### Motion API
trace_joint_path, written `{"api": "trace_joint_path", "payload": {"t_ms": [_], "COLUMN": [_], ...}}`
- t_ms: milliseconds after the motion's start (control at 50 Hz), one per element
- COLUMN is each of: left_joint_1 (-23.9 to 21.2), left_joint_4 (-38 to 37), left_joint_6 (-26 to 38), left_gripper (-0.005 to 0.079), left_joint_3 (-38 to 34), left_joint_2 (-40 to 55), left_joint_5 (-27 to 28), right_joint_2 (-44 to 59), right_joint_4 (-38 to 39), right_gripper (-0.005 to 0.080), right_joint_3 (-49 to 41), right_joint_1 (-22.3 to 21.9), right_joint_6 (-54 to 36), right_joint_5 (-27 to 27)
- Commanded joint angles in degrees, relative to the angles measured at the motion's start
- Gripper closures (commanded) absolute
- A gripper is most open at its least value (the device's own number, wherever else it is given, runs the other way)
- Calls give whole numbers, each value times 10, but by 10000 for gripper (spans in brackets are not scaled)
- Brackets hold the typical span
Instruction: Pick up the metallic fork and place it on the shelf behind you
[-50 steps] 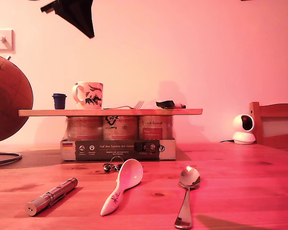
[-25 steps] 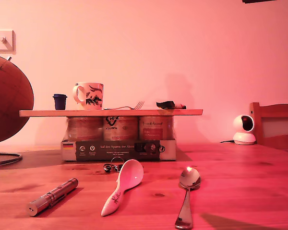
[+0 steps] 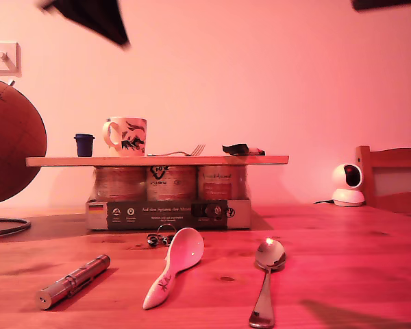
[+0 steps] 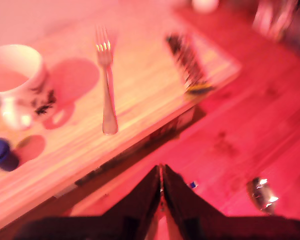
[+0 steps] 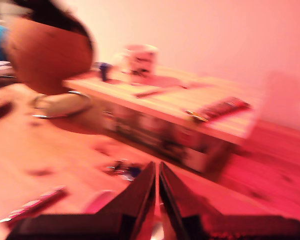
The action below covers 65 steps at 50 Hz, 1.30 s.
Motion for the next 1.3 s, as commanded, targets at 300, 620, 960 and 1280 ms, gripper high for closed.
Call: {"api": "trace_joint_path", "payload": {"t_ms": [300,620,960,1280], "left_joint_1": [-2,-2,-2,-2], "left_joint_4": [167,268,271,227], "left_joint_6": [-21,-46,-73,-85], "left_gripper": [766,766,766,766], "left_joint_3": [-263,-447,-563,-590], "left_joint_2": [-159,-324,-492,-611], "left_joint_5": [-17,-55,-99,-110], "right_joint_2": [40,41,21,7], "right_joint_4": [31,20,-6,-56], "right_gripper": [764,764,764,764], "right_joint_3": [5,4,4,5], "right_joint_1": [-212,-266,-243,-231], "right_joint_6": [29,25,1,17], "right_joint_5": [-155,-188,-203,-205]}}
